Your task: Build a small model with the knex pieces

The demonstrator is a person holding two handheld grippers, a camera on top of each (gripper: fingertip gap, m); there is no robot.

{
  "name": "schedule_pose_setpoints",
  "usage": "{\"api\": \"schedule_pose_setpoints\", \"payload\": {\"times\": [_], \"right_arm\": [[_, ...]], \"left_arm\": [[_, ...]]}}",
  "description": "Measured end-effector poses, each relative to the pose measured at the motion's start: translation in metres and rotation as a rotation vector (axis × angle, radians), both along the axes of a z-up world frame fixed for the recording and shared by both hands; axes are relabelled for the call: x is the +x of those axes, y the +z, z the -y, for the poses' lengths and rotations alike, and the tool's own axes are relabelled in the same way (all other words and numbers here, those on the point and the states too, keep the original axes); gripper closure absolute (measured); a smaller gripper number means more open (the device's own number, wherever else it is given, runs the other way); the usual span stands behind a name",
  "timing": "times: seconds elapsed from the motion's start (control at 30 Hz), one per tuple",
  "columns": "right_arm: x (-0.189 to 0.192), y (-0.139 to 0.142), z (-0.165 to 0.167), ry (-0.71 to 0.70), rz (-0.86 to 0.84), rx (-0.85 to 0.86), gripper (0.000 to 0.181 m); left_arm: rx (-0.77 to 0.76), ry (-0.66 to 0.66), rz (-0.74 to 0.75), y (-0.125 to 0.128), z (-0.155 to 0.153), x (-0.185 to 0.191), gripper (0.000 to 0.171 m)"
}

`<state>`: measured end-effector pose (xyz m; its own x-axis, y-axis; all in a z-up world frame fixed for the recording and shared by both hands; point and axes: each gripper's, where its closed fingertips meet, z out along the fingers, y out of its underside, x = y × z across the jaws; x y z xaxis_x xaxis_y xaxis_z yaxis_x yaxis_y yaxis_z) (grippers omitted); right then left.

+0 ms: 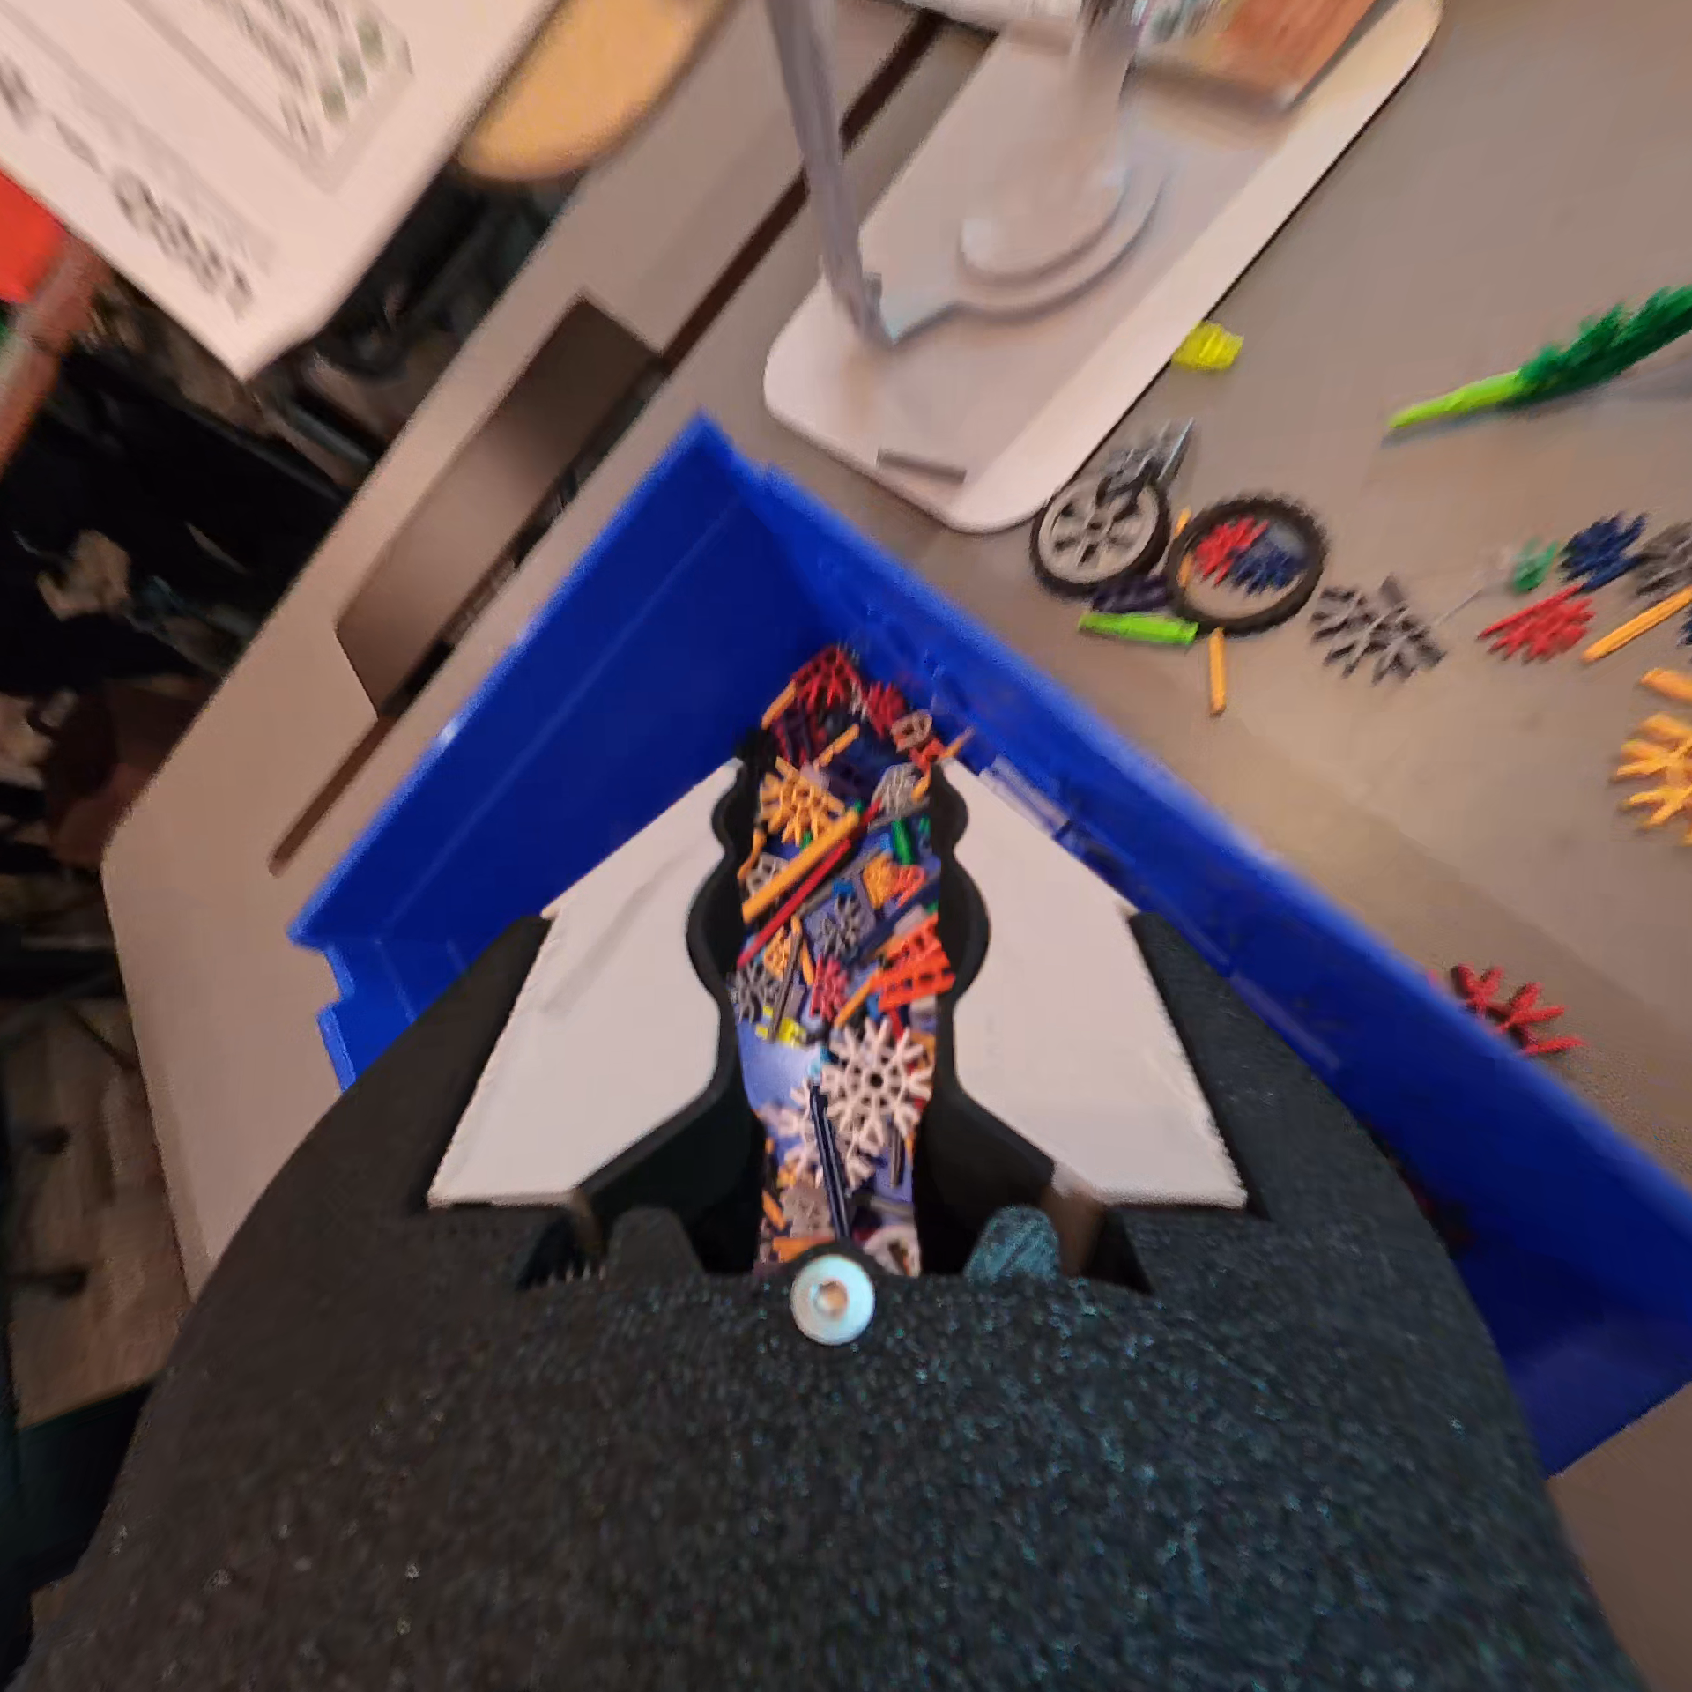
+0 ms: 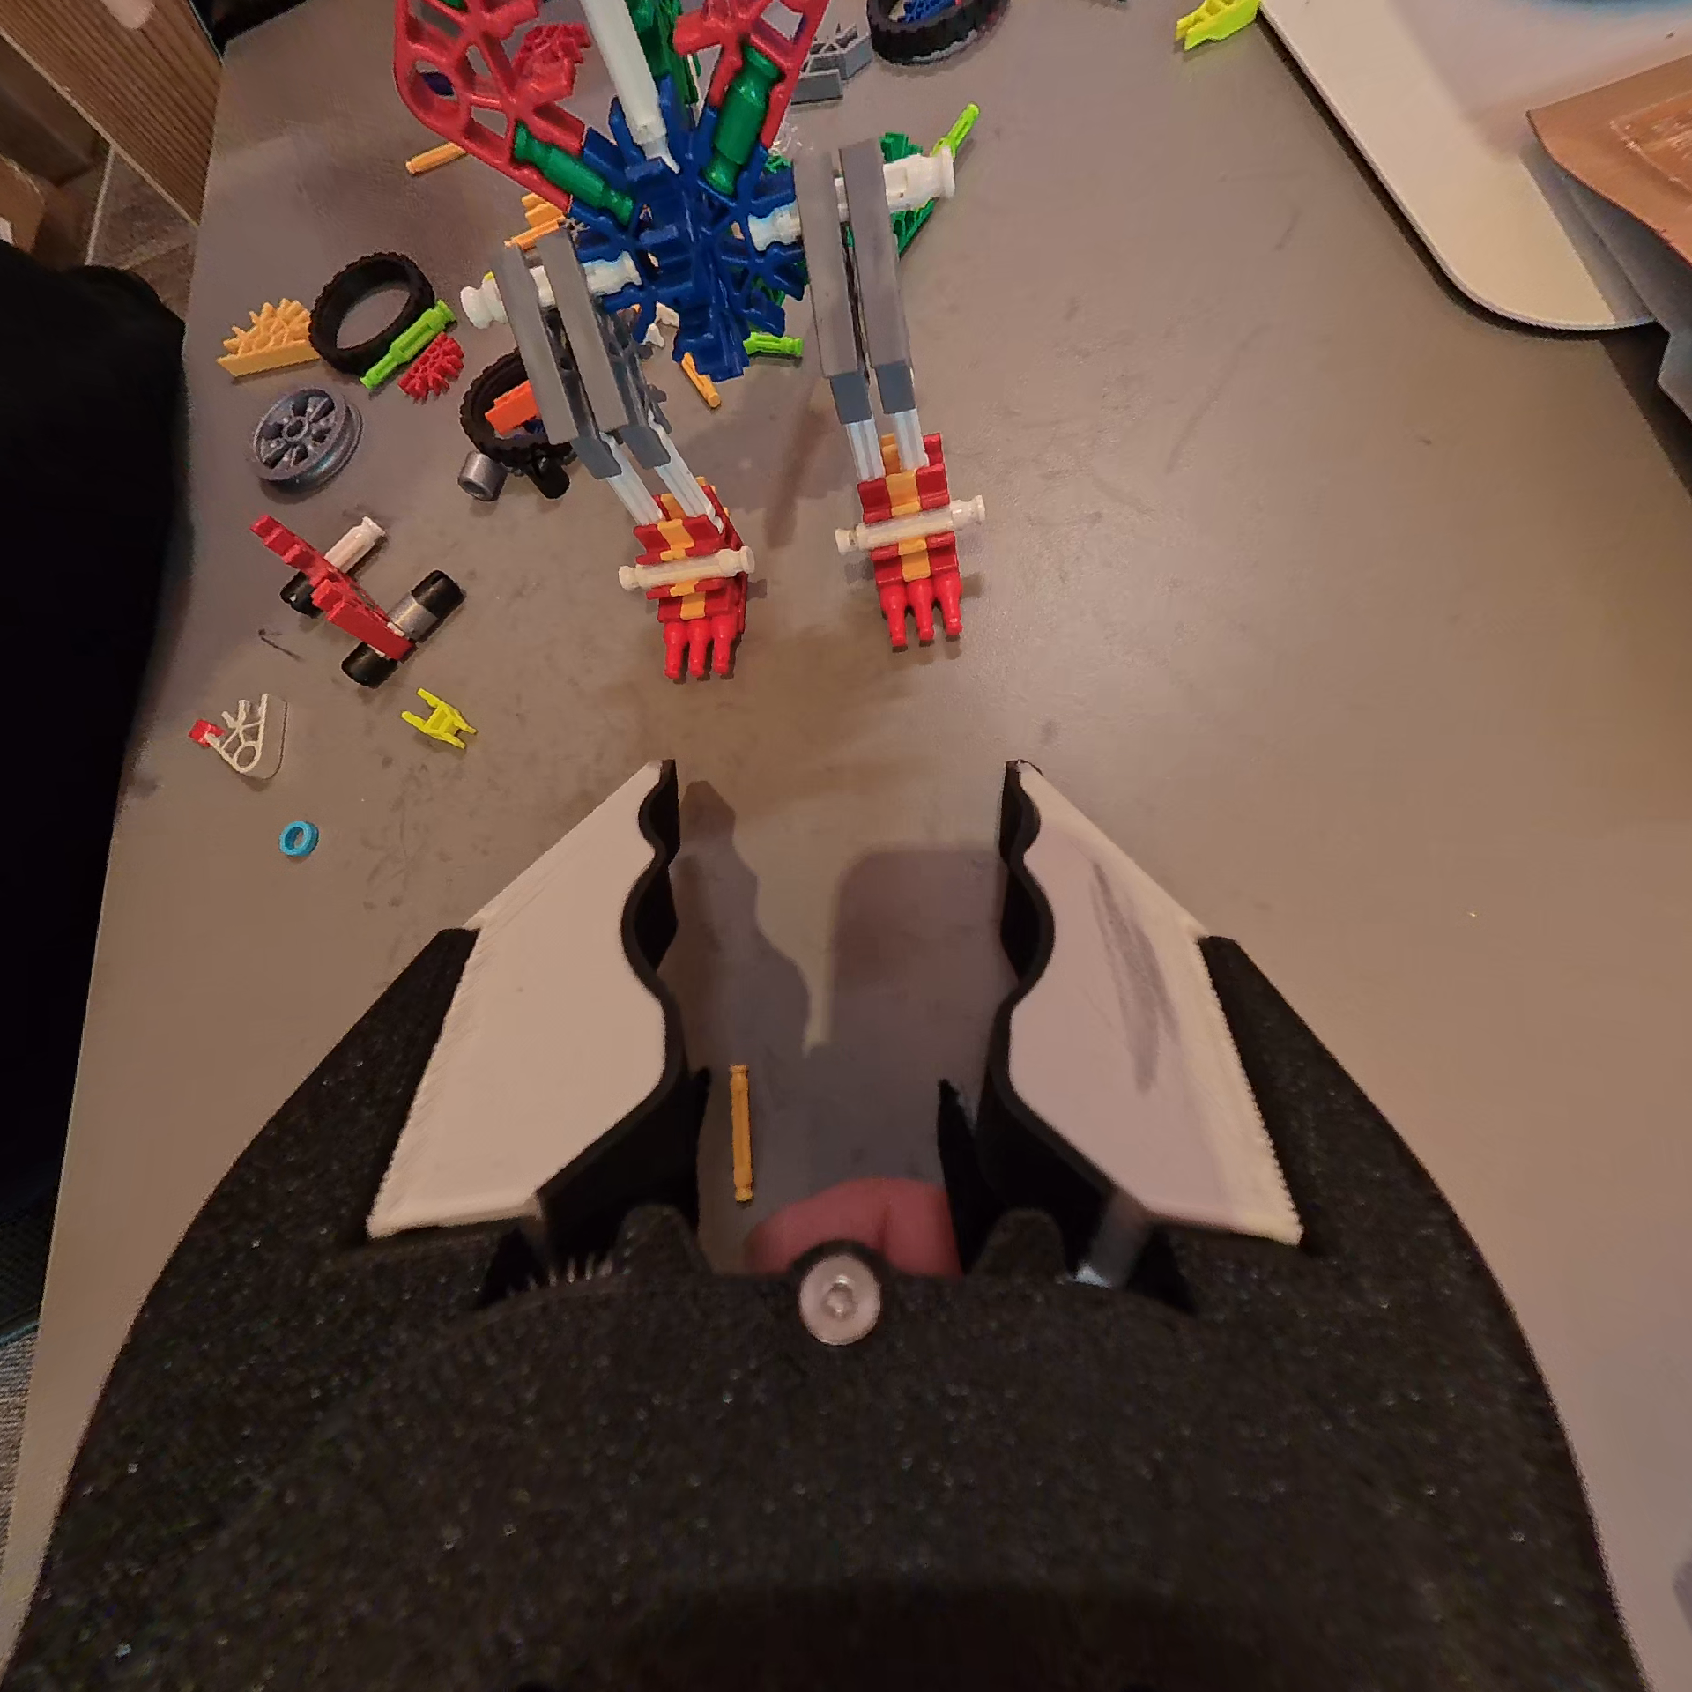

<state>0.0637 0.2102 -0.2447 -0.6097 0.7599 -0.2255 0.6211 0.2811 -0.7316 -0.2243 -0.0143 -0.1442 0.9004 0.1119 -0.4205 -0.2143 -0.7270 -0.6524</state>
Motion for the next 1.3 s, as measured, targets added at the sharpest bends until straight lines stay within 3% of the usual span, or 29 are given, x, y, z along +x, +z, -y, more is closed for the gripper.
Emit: {"api": "schedule_pose_setpoints", "payload": {"times": [0.13,0.33,0.43,0.53,0.6,0.63,0.87,1.0,1.3], "right_arm": [[0.000,0.000,0.000,-0.001,0.000,0.002,0.111],[-0.001,-0.001,0.000,0.004,-0.015,0.034,0.111],[-0.001,-0.001,0.000,0.002,-0.013,0.031,0.112],[-0.002,-0.001,0.000,-0.001,-0.009,0.022,0.114],[-0.002,-0.001,0.000,-0.001,-0.009,0.024,0.114],[-0.002,-0.001,0.000,-0.001,-0.010,0.025,0.114],[-0.003,-0.001,-0.001,-0.004,-0.006,0.017,0.115],[-0.002,-0.001,-0.001,-0.004,-0.009,0.024,0.115],[-0.002,-0.001,0.000,-0.003,-0.008,0.022,0.115]], "left_arm": [[0.127,-0.108,-0.051,0.025,-0.027,0.030,0.136],[0.165,-0.310,-0.046,0.029,-0.047,0.089,0.141],[0.088,-0.473,0.003,0.018,-0.056,0.145,0.143],[-0.107,-0.571,0.006,-0.020,-0.057,0.183,0.142],[-0.204,-0.495,-0.112,-0.033,-0.060,0.168,0.143],[-0.182,-0.496,-0.125,-0.030,-0.064,0.170,0.145],[-0.105,-0.537,-0.094,-0.011,-0.069,0.194,0.146],[-0.187,-0.573,-0.082,-0.033,-0.071,0.217,0.145],[-0.394,-0.502,-0.085,-0.079,-0.057,0.209,0.141]]}}
